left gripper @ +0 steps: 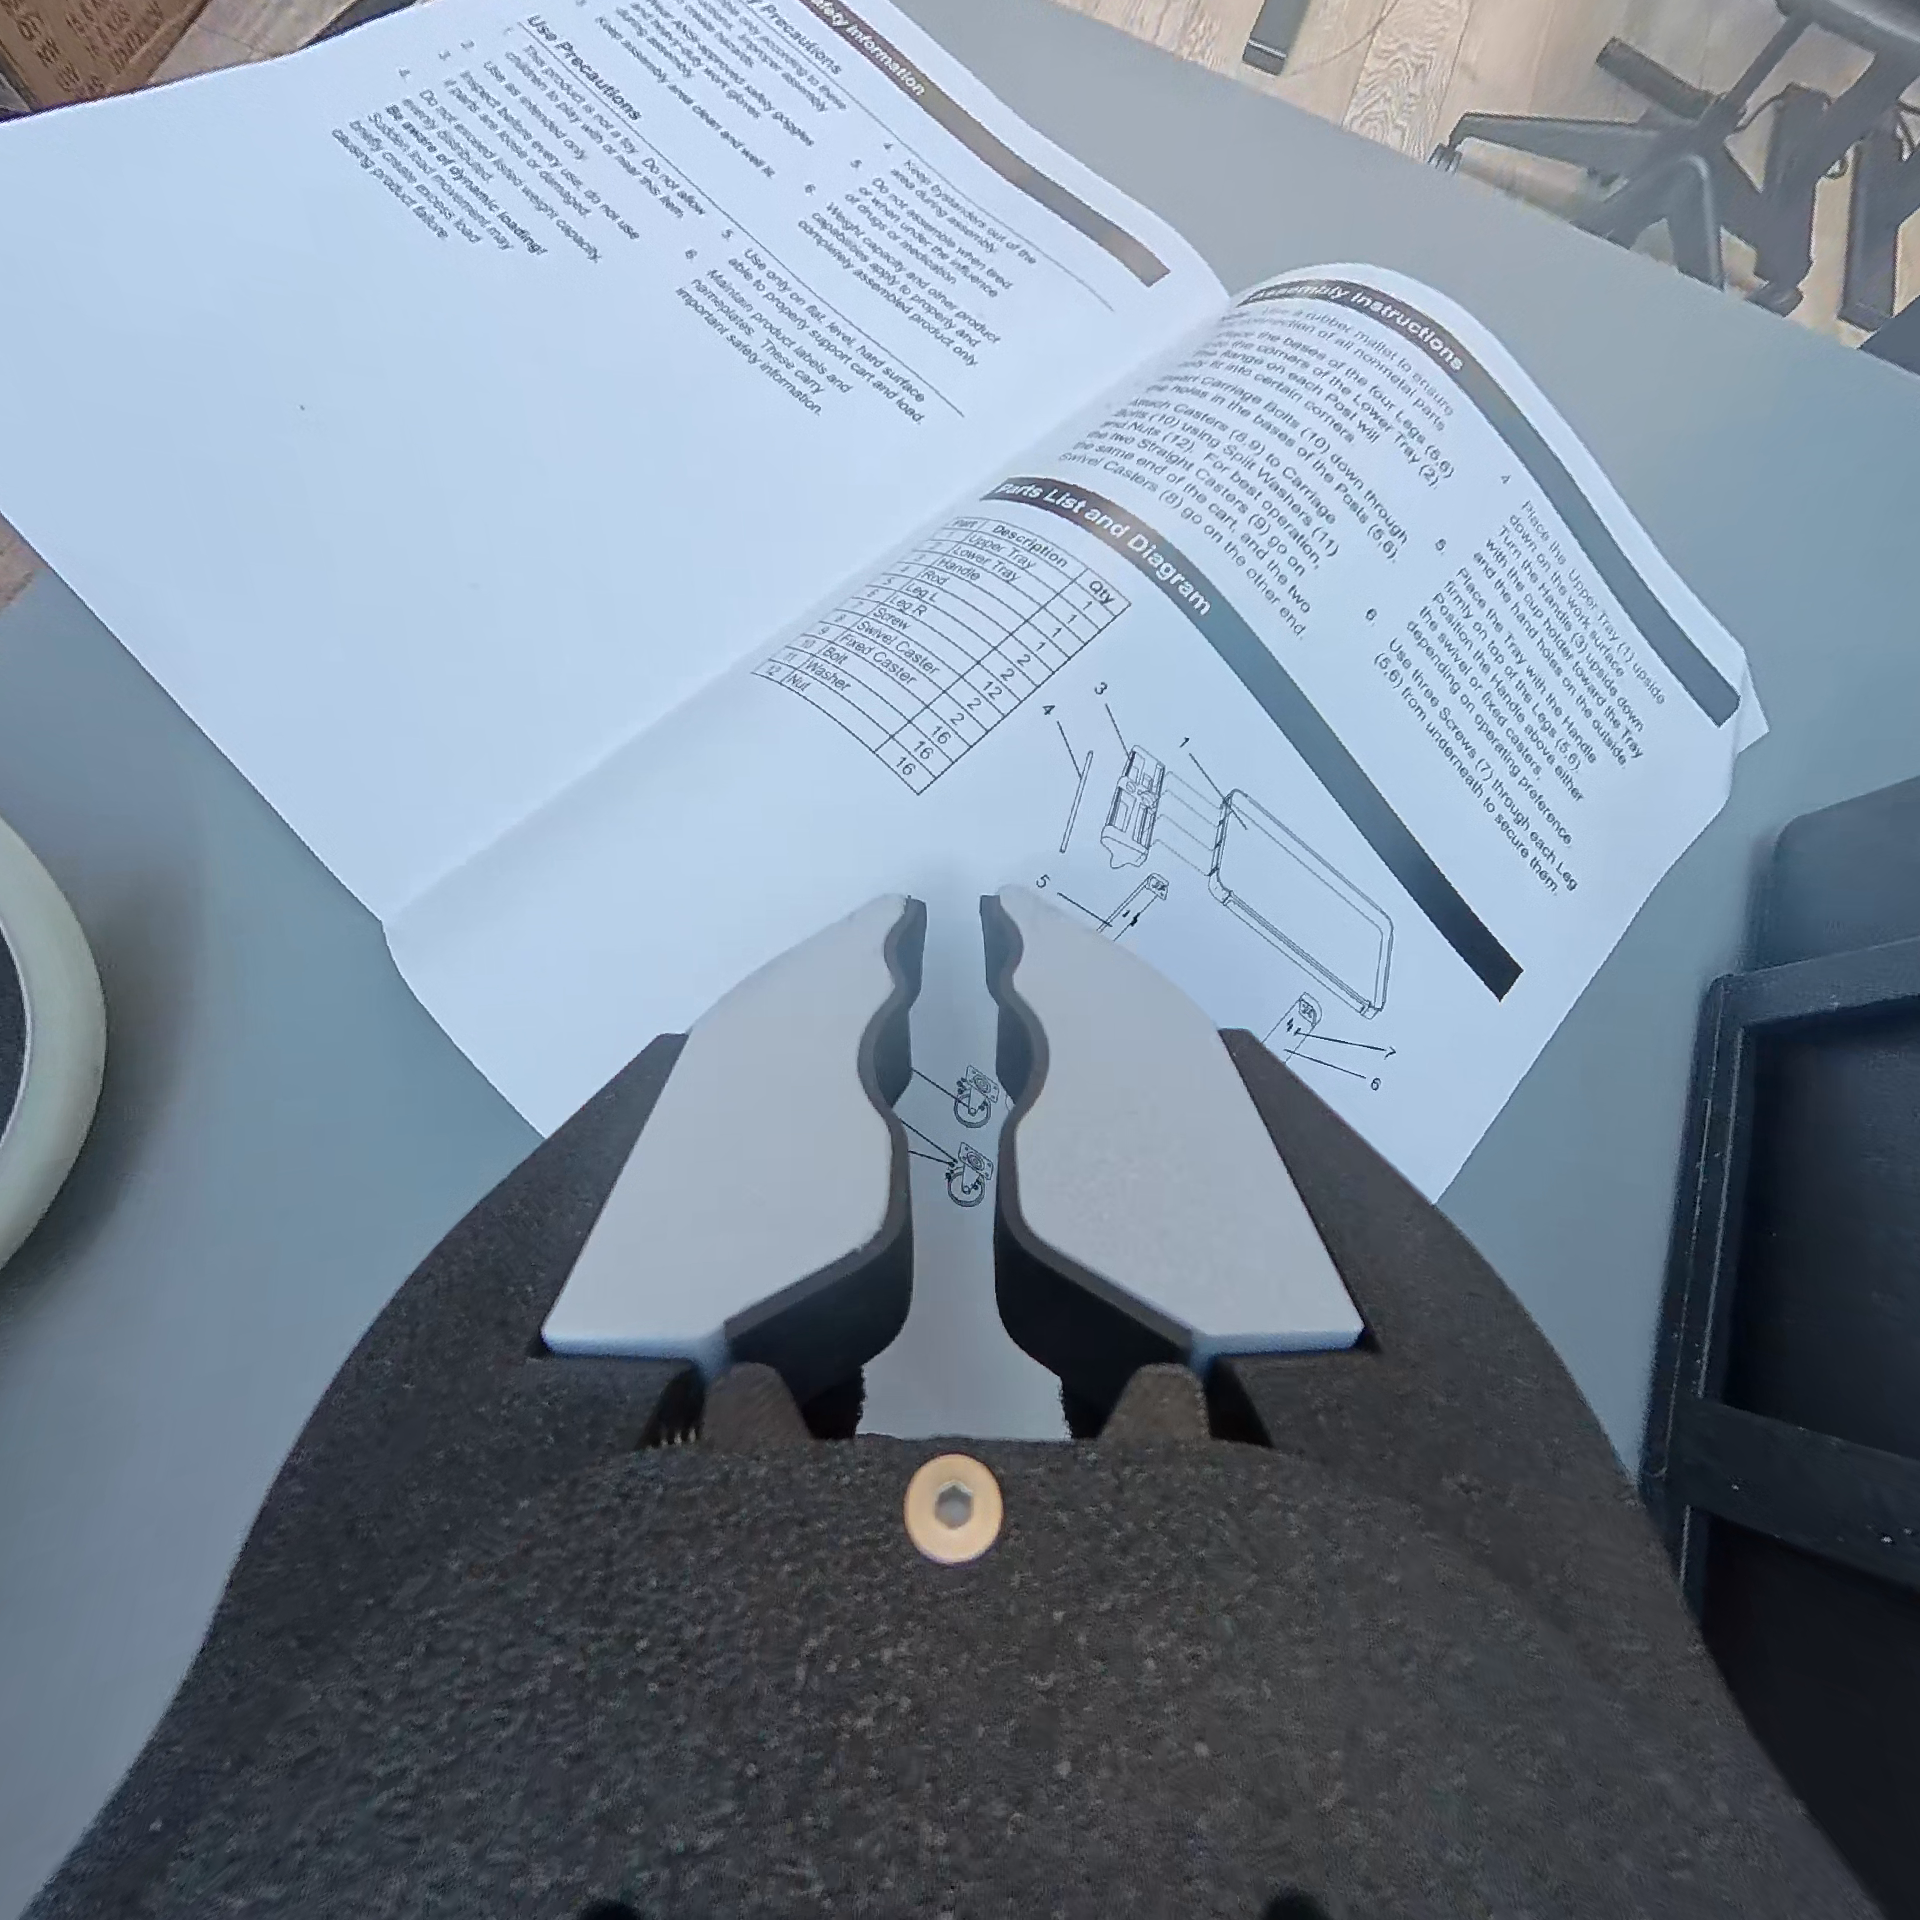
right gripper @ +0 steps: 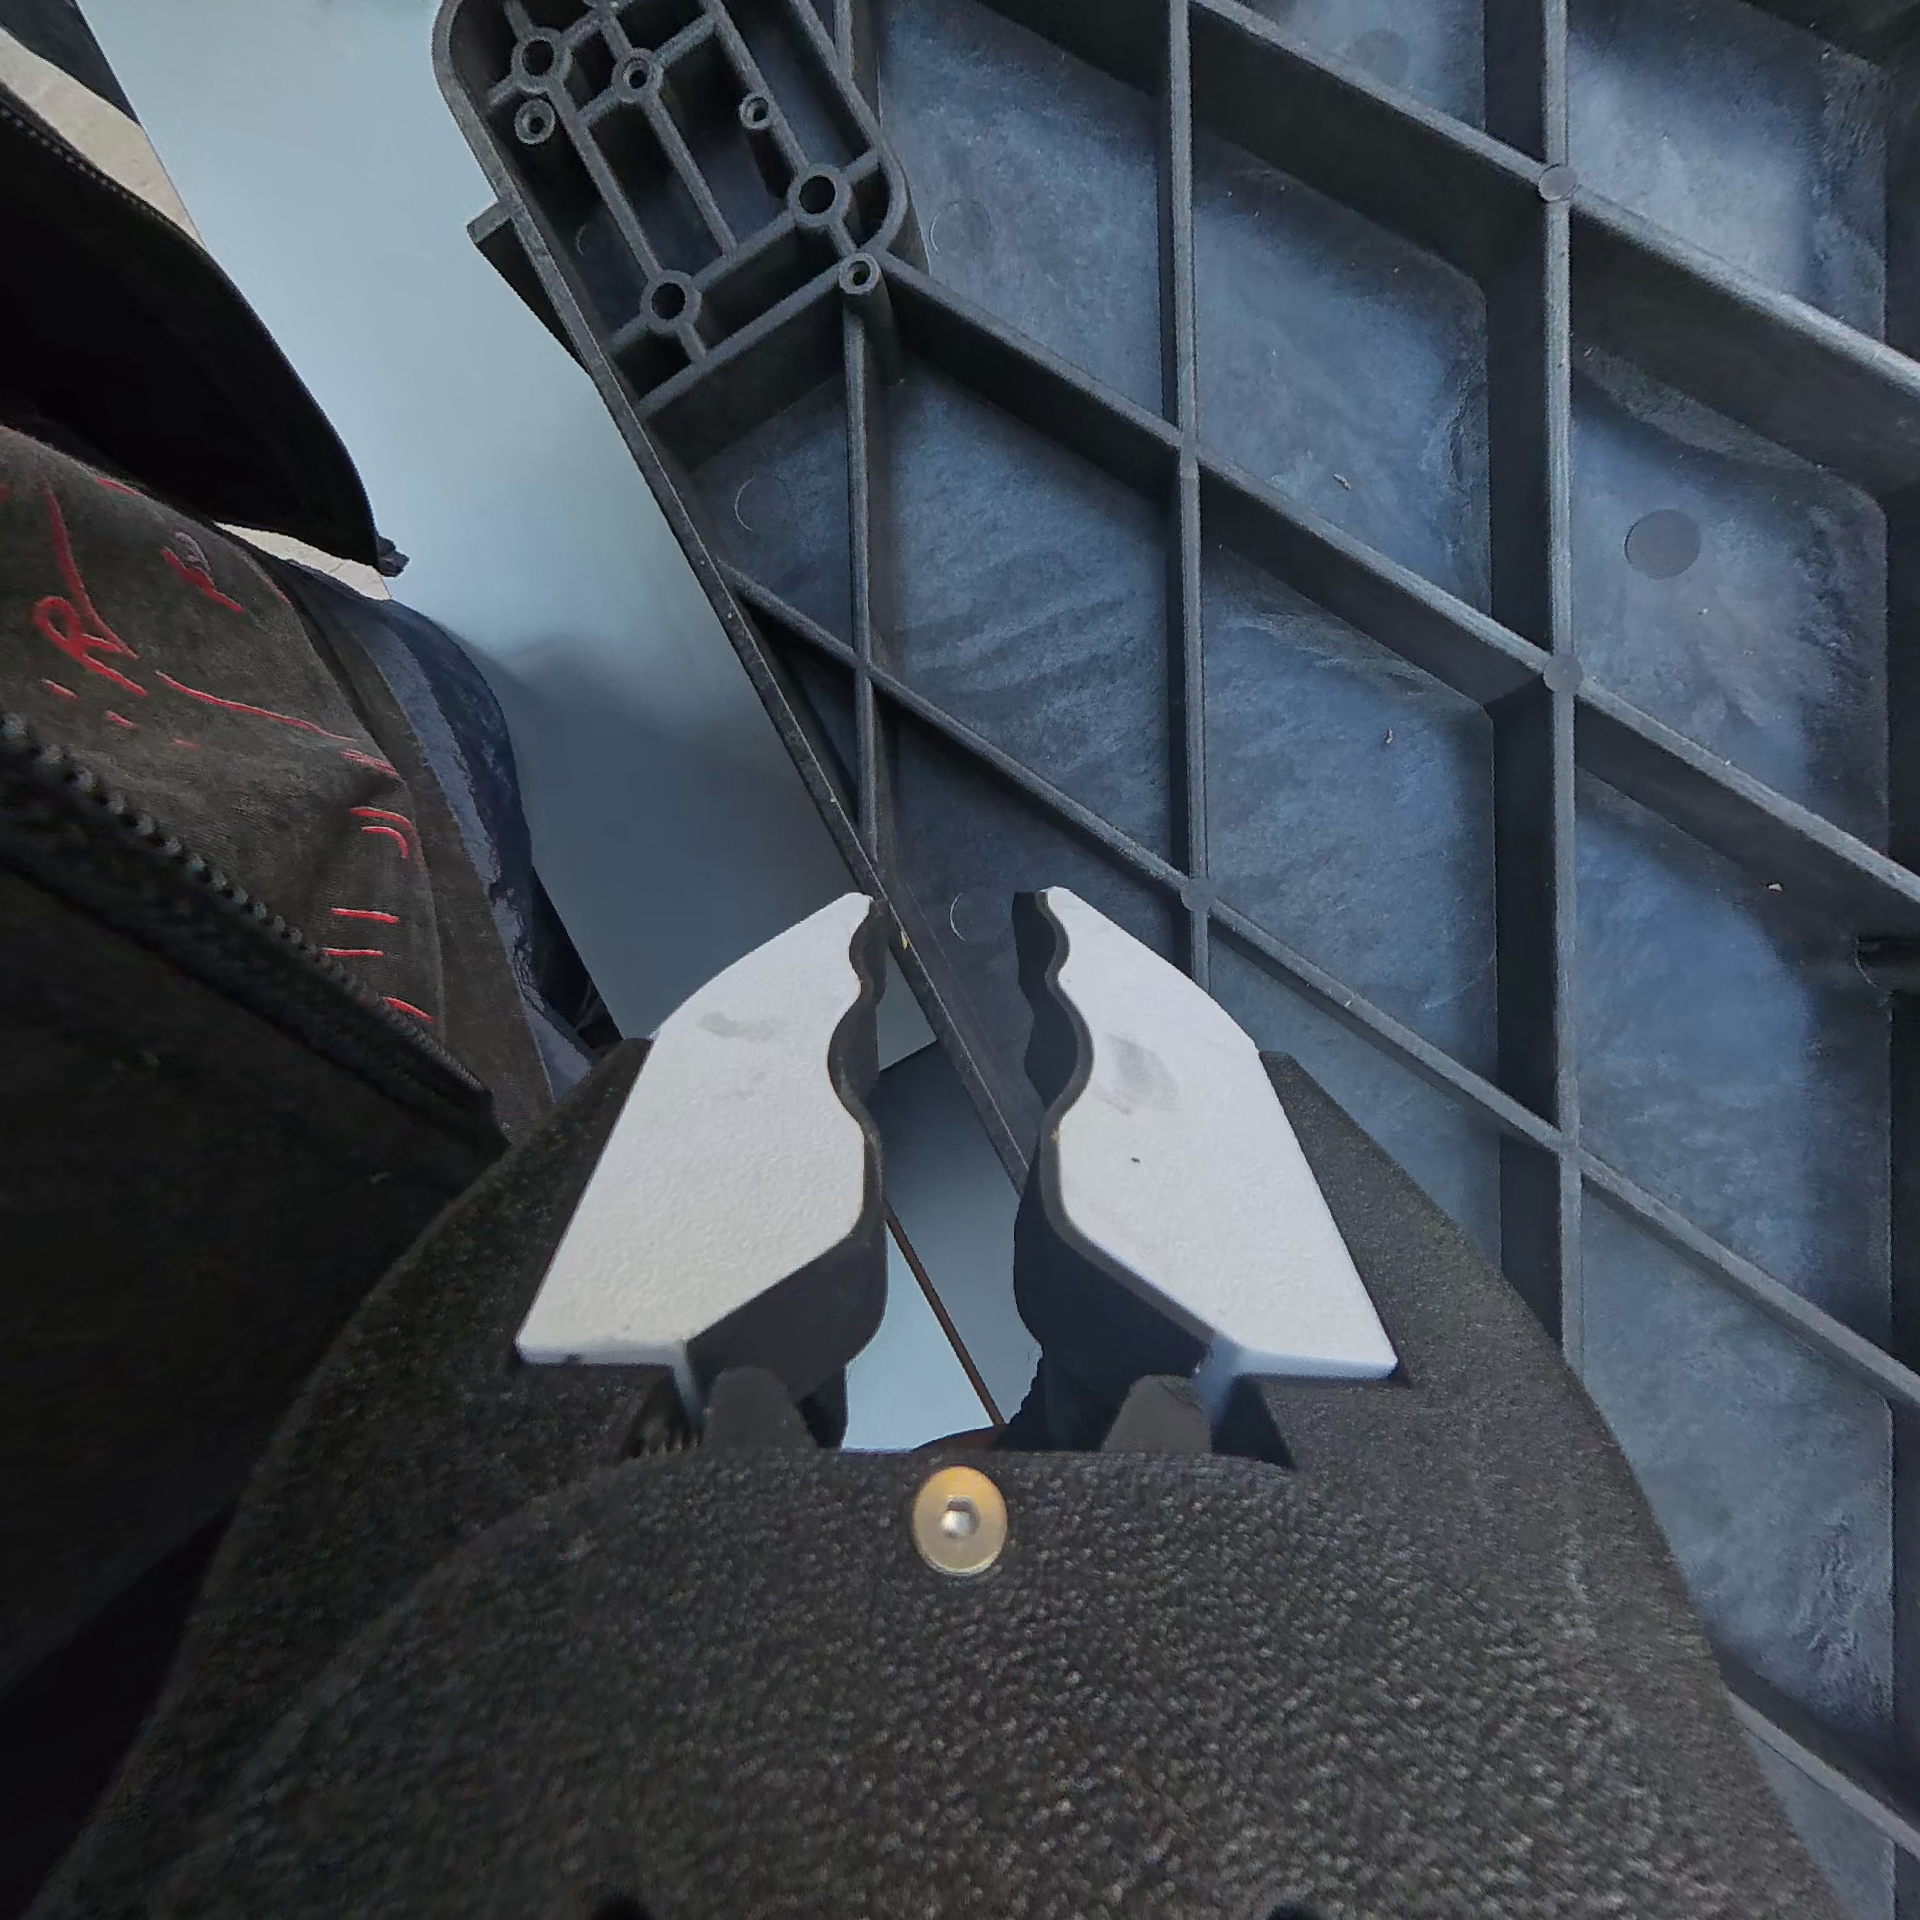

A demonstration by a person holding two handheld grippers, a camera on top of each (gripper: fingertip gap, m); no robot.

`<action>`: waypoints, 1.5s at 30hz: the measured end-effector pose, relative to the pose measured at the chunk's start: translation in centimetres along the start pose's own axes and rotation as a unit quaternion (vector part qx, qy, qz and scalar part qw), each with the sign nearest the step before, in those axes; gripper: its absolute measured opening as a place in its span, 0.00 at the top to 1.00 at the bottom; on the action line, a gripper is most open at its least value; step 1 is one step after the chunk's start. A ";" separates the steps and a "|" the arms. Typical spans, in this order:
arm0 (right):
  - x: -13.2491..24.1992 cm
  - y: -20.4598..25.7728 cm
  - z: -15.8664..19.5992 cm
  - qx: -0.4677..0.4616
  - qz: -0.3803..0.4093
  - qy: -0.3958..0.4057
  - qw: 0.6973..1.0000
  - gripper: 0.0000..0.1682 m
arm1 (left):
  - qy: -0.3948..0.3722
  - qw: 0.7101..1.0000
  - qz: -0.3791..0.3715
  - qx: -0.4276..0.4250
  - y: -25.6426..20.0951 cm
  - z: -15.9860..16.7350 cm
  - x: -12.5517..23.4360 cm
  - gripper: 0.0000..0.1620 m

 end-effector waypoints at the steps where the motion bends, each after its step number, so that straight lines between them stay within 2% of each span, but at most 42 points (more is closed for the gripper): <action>1: 0.0 0.0 0.0 0.000 0.000 0.000 1.000 0.86 | 0.000 1.000 0.000 0.001 0.0 0.0 0.0 0.93; 11: -0.1 0.0 -0.1 0.001 -0.002 0.000 1.000 0.86 | 0.000 1.000 0.001 0.003 0.1 0.5 0.5 0.93; 26: -0.1 0.1 0.1 0.001 -0.003 -0.003 1.000 0.85 | 0.024 1.000 -0.006 0.012 0.2 5.5 4.2 0.93; 45: 0.2 0.4 0.4 0.000 0.001 -0.006 1.000 0.86 | 0.030 1.000 -0.007 0.001 0.4 5.9 4.2 0.93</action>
Point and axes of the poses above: each gripper's, where its closed fingertips meet, x back along the fingers, z out of its underside, y = z × x across the jaws, the point moved 1 cm from there along x, back along the fingers, and after that the axes turned 10 degrees about x, right-handed, at the moved point
